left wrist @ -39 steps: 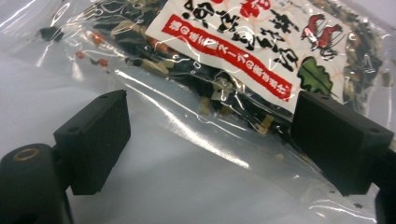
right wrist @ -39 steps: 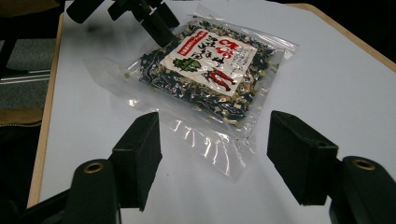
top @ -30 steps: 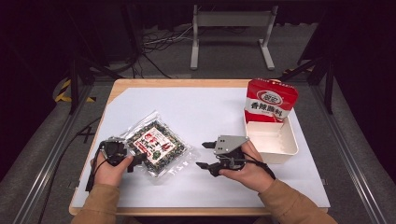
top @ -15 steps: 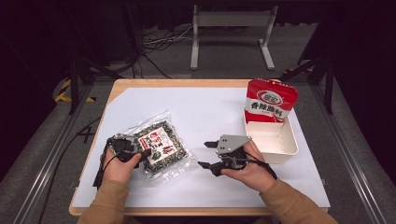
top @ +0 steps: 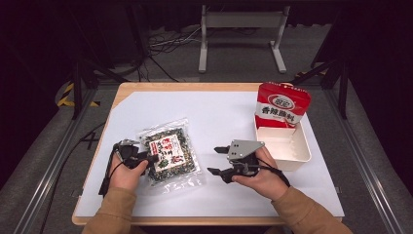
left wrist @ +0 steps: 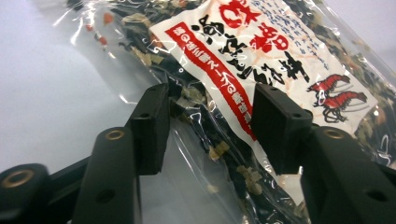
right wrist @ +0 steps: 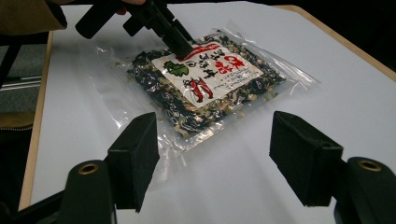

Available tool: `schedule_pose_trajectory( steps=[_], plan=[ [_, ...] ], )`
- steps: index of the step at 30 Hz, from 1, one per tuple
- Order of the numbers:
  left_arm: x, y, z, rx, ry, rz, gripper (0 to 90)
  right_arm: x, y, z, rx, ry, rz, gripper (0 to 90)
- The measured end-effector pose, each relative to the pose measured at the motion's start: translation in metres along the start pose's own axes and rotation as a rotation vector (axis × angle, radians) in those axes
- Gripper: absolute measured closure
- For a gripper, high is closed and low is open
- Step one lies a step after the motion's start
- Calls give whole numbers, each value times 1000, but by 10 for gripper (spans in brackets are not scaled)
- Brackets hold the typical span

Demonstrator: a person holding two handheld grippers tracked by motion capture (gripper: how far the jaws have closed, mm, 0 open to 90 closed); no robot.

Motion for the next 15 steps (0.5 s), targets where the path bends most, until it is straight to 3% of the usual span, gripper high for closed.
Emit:
schedule_pose_trajectory(
  steps=[6, 7, 8, 12, 15],
  plan=[
    [0, 2, 0, 6, -14, -2, 548, 2, 0, 2, 6, -3, -2, 330],
    [0, 3, 1, 25, -12, -4, 606, 2, 0, 2, 7, -4, -2, 330],
    [-1, 4, 3, 43, 7, -46, 801, 2, 0, 3, 7, -5, -3, 330],
    [3, 5, 0, 41, 34, -101, 822, 3, -1, 4, 6, -7, -8, 328],
    [-3, 4, 0, 57, -14, -21, 803, 4, -1, 4, 7, -10, -11, 326]
  ],
)
Point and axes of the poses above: each handheld gripper's, and its own axes: z roughly backward along the jaws, y roughly out of its top, x roughly to its right, the point moved 4 cm from there along -z, roughly forward along the jaws, and after that the axes turned 4 degrees about -y, right-handed, at the moved point
